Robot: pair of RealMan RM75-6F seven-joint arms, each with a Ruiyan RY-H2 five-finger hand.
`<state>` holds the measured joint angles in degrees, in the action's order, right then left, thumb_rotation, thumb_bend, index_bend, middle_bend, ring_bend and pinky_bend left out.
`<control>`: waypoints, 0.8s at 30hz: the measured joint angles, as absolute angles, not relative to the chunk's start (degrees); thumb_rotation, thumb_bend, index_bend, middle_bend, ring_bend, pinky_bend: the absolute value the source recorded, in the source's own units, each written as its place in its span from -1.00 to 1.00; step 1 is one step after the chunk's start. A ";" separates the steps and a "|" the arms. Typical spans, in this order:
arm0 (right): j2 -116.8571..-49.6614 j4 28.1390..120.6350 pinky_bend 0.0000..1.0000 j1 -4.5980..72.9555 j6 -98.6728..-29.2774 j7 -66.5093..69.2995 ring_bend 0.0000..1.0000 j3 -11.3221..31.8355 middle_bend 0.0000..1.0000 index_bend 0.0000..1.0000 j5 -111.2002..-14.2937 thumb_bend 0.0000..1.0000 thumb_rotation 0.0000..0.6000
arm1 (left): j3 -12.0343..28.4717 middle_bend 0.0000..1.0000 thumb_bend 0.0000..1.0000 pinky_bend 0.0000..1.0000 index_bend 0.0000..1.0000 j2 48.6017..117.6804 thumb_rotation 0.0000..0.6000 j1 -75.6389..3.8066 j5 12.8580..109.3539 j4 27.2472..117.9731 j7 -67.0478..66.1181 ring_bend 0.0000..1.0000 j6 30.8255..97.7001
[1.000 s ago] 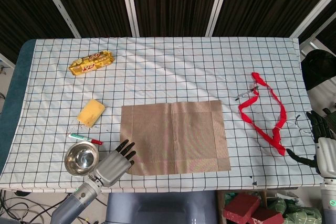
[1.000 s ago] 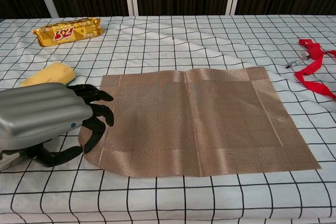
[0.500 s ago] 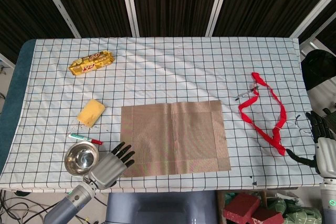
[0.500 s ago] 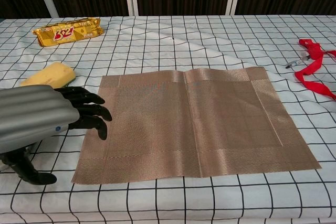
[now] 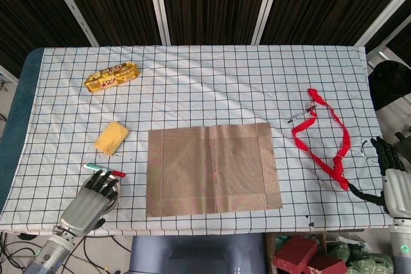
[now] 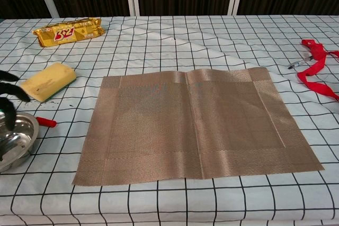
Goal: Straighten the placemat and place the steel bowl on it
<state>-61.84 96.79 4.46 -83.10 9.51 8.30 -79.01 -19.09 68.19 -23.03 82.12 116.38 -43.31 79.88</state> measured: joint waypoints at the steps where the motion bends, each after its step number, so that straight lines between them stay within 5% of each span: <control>1: -61.85 96.81 -0.69 4.45 -83.12 9.49 -1.00 8.29 -1.00 -1.00 -79.03 -0.80 1.00 | -19.22 -0.65 -0.73 -0.84 -0.16 67.92 1.00 -22.28 81.46 116.00 -42.88 -0.93 80.19; 10: -61.77 96.87 -0.69 4.35 -83.32 9.71 -1.00 8.49 -1.00 -1.00 -78.75 -0.80 1.00 | -19.86 -0.65 -0.73 -0.83 -0.18 67.39 1.00 -16.93 77.23 111.59 -41.09 -0.91 80.86; 24: -61.65 96.94 -0.69 4.41 -83.03 9.96 -1.00 8.54 -1.00 -1.00 -78.53 -0.80 1.00 | -15.24 -0.64 -0.71 -0.83 -0.11 71.95 1.00 -15.65 75.57 105.75 -42.25 -0.91 78.43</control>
<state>-61.65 96.94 4.41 -83.03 9.96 8.54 -78.53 -15.24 71.95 -15.65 75.57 105.75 -42.25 78.43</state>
